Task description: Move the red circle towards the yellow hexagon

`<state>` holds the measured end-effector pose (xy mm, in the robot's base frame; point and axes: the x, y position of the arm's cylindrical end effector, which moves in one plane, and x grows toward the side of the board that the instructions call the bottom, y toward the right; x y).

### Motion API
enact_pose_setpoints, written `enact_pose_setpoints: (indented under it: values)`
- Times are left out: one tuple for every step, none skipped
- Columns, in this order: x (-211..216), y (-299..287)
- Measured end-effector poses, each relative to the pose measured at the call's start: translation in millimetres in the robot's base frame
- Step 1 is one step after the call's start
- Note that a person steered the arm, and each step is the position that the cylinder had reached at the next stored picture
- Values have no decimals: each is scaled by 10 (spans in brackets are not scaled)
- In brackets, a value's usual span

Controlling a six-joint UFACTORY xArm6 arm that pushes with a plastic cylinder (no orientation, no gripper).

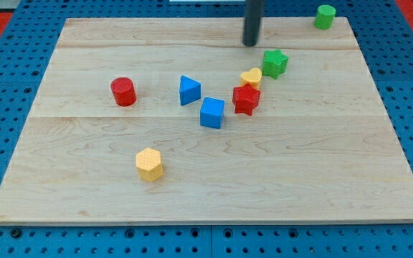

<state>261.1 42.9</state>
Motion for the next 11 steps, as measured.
enact_pose_setpoints:
  values:
    - [199,-497]
    - [392,-1001]
    - [617,-1469]
    - [916,-1675]
    - [1164,-1903]
    - [1389,-2308]
    - [1670,-2455]
    - [1626,-2376]
    - [1476,-2384]
    - [1729,-2137]
    - [1971,-1783]
